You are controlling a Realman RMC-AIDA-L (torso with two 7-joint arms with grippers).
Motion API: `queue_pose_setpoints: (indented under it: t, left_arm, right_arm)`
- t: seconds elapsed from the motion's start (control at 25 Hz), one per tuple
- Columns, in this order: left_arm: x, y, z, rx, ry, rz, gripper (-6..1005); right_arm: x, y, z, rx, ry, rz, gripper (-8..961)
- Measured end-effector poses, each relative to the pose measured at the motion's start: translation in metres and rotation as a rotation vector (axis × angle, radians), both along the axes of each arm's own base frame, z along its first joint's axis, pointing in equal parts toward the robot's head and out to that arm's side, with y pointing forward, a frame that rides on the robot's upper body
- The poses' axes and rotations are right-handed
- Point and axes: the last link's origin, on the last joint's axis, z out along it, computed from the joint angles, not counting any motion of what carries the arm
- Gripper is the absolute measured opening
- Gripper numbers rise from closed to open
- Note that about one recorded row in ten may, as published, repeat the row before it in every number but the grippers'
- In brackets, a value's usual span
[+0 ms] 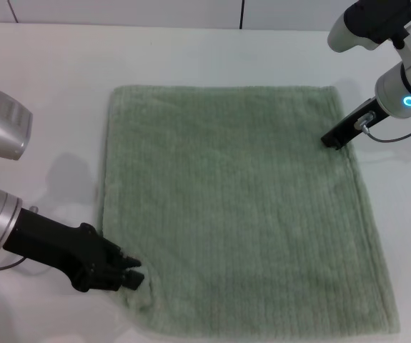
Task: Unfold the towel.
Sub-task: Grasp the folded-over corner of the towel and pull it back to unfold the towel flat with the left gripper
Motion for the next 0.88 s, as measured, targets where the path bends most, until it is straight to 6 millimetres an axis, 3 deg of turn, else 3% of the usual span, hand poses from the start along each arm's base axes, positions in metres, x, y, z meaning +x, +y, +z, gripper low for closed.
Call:
queue_pose_setpoints:
  t: [0.08,0.44,0.56,0.64,0.68,0.8,0.84,0.88]
  left_arm:
    - [-0.001,-0.001,0.000,-0.006,0.011,0.000,42]
    - [0.001,-0.002,0.007,-0.012,0.000,-0.016,443]
    - [0.006,0.004,0.025,0.069,-0.070,-0.025,551]
    - [0.007,0.007,0.032,0.115,-0.104,-0.030,551]
    - [0.008,0.015,0.042,0.239,-0.188,-0.026,551]
    - [0.008,0.018,0.043,0.281,-0.212,-0.024,552]
    - [0.010,0.027,0.044,0.436,-0.305,-0.012,552]
    - [0.010,0.027,0.044,0.436,-0.305,-0.012,551]
  right_arm:
    - [0.000,0.000,0.000,-0.001,0.000,0.000,38]
    - [0.000,-0.001,-0.001,-0.003,0.001,-0.001,41]
    - [0.000,-0.001,-0.002,-0.005,0.000,-0.004,41]
    - [0.000,-0.001,-0.002,-0.006,0.000,-0.005,42]
    - [0.001,-0.001,-0.002,-0.006,-0.001,-0.005,42]
    - [0.001,-0.001,-0.002,-0.006,-0.001,-0.006,43]
    - [0.001,-0.001,-0.002,-0.006,0.000,-0.006,44]
    - [0.001,-0.001,-0.002,-0.006,0.000,-0.006,44]
